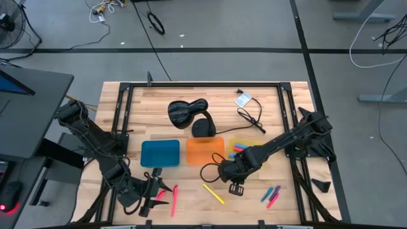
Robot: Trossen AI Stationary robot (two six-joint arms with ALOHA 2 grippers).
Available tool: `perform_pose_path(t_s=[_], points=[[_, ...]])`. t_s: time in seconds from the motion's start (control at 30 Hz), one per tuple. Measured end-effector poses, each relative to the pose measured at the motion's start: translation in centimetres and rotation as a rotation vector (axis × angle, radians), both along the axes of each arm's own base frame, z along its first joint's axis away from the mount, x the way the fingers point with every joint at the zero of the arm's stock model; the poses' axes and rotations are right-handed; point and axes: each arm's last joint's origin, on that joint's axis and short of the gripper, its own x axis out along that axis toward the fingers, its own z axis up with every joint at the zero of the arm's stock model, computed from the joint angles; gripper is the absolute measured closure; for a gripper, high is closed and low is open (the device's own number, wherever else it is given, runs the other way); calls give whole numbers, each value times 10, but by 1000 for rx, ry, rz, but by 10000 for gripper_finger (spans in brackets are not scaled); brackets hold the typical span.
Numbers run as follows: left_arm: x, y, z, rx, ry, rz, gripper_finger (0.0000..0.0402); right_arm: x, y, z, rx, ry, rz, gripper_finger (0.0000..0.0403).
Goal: Pick & Place Markers
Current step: Put the green pen into the orange bin
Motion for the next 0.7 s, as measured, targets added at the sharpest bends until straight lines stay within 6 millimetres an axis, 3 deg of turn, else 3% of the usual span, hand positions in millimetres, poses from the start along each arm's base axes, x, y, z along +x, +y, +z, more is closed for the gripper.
perform_pose_path(t_s=[0.33,0.5,0.7], points=[[2,1,2,-24,-36,70,179,21,-21,53,-105,-130,157,369],[2,1,3,-56,-28,86,179,36,-47,73,-157,-209,175,369],[2,1,3,-59,-28,88,179,47,-87,79,-196,-243,156,369]])
